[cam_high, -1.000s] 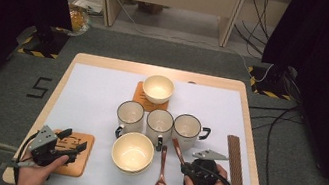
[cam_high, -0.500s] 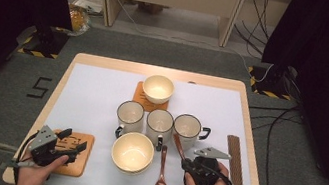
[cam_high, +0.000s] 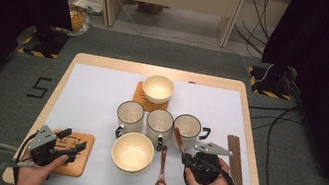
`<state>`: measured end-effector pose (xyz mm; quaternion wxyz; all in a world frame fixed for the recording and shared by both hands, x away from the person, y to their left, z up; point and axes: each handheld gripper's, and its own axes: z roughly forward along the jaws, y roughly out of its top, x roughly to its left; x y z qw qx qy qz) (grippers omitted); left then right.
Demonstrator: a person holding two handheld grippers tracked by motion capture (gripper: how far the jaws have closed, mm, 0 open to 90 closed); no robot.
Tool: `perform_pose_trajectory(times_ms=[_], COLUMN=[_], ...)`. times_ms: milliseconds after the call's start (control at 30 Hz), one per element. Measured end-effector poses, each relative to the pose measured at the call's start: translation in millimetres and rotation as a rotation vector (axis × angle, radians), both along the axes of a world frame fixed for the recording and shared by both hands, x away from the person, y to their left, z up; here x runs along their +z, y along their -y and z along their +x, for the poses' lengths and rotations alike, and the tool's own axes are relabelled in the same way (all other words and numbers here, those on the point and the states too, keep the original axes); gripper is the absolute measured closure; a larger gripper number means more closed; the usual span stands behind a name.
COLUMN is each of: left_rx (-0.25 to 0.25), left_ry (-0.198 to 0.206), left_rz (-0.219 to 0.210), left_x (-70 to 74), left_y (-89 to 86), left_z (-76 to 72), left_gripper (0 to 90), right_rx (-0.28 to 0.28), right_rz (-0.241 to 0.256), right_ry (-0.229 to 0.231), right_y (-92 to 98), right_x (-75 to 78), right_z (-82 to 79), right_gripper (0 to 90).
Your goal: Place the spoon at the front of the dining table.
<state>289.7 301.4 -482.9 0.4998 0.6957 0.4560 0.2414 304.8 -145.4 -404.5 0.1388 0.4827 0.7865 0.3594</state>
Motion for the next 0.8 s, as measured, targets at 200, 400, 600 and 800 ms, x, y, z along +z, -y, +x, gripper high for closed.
perform_pose_trajectory(times_ms=[200,400,600,800], left_rx=[-0.003,-0.002,-0.002,0.0], left_ry=[0.001,0.001,0.001,0.002], left_rz=[-0.001,-0.002,-0.002,-0.005], left_x=[-0.3,-0.3,-0.2,-0.2], left_y=[0.5,0.5,0.3,0.0], left_z=[0.2,0.2,0.3,0.3], left_gripper=[21.6,21.7,21.7,21.7], right_rx=[0.0,-0.006,-0.007,-0.011], right_rz=[0.005,0.011,0.015,0.019], right_ry=[0.012,0.025,0.032,0.045], right_y=[-2.1,-2.4,-4.8,-7.1], right_x=[4.4,7.8,11.5,15.5], right_z=[1.5,4.4,8.9,14.9], right_gripper=[81.6,81.7,81.6,81.6])
